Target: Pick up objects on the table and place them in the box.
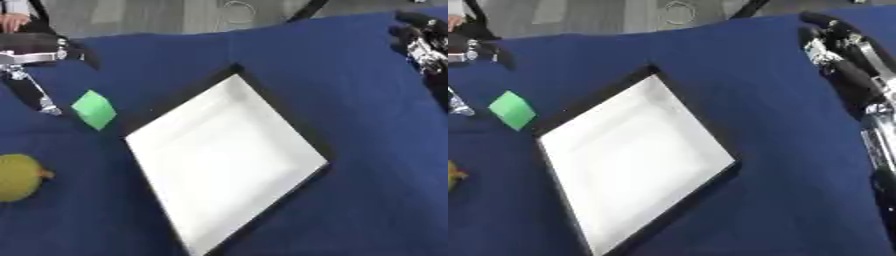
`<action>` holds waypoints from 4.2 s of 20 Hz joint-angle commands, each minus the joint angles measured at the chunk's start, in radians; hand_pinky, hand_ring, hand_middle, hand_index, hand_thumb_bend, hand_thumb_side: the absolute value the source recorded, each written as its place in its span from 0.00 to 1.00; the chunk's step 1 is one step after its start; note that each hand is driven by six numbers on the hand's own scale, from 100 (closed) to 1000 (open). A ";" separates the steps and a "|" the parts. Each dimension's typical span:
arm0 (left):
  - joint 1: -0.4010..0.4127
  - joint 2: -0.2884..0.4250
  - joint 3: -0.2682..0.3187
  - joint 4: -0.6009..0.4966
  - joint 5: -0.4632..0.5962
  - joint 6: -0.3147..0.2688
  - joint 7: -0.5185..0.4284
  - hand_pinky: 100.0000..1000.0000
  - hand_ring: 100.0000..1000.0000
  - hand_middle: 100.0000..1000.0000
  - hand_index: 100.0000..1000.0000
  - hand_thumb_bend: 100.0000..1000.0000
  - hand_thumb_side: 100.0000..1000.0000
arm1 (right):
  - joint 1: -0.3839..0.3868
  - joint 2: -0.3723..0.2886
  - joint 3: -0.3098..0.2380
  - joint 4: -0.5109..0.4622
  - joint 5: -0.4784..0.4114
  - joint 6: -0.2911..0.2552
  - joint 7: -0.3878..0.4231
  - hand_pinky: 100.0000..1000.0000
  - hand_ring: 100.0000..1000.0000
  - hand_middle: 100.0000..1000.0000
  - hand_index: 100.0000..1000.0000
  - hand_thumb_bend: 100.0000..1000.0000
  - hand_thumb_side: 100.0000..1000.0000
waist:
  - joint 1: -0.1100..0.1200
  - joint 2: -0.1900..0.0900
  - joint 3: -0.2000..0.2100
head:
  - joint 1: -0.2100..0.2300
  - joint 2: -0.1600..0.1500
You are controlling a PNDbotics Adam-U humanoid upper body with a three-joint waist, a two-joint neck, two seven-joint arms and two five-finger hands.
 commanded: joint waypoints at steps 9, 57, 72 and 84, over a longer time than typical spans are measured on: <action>-0.038 -0.017 0.029 0.049 -0.049 -0.354 -0.304 0.89 0.87 0.84 0.85 0.54 0.00 | -0.017 -0.010 -0.002 -0.008 0.011 0.003 0.004 1.00 0.99 1.00 0.87 0.00 0.41 | 0.012 0.006 -0.010 | 0.012 -0.024; -0.205 -0.127 0.090 -0.197 0.221 -0.211 -0.248 0.67 0.60 0.50 0.57 0.44 0.00 | -0.030 -0.040 -0.050 -0.005 -0.034 0.004 -0.080 1.00 1.00 1.00 0.87 0.00 0.41 | 0.001 -0.078 0.037 | -0.026 0.071; -0.275 -0.323 -0.007 -0.403 0.305 -0.142 -0.318 0.63 0.54 0.47 0.54 0.51 0.00 | -0.079 -0.093 -0.097 0.112 -0.023 0.001 -0.152 1.00 1.00 1.00 0.87 0.00 0.41 | -0.001 -0.119 0.075 | -0.054 0.079; -0.227 -0.417 -0.070 -0.430 0.152 -0.119 -0.286 0.62 0.53 0.47 0.53 0.53 0.00 | -0.067 -0.139 -0.121 0.163 -0.005 -0.019 -0.169 1.00 1.00 1.00 0.87 0.00 0.41 | 0.008 -0.125 0.082 | -0.053 0.101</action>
